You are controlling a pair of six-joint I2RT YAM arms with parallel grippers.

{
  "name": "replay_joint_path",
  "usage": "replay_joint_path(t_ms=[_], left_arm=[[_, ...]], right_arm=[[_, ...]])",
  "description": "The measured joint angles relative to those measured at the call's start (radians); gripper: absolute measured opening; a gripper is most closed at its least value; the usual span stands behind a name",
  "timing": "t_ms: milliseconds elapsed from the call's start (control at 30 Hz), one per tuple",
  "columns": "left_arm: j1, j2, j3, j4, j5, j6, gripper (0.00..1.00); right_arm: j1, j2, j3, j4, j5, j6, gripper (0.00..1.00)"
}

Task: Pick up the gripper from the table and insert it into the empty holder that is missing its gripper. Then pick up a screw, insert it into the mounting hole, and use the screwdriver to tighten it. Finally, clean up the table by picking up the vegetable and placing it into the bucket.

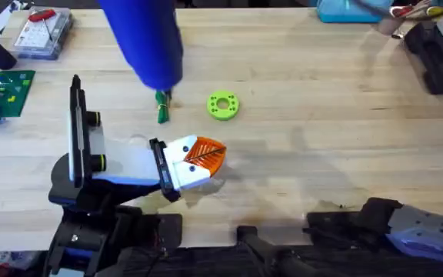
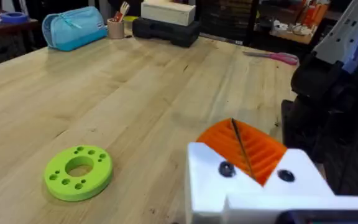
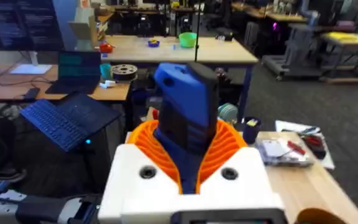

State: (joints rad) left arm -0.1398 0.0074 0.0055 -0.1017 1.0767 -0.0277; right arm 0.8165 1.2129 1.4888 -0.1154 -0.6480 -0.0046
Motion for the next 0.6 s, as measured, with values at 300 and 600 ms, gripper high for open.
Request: replay_joint_path(t_ms=[300, 600], left_arm=[[0.0, 0.0, 0.0, 0.0, 0.0, 0.0, 0.016], [0.0, 0.0, 0.0, 0.0, 0.0, 0.0, 0.016]], right_arm=[[-0.001, -0.008, -0.086, 0.015, -0.012, -0.003, 0.087], [-0.002, -0.08, -0.205, 0.068, -0.016, -0.004, 0.087]])
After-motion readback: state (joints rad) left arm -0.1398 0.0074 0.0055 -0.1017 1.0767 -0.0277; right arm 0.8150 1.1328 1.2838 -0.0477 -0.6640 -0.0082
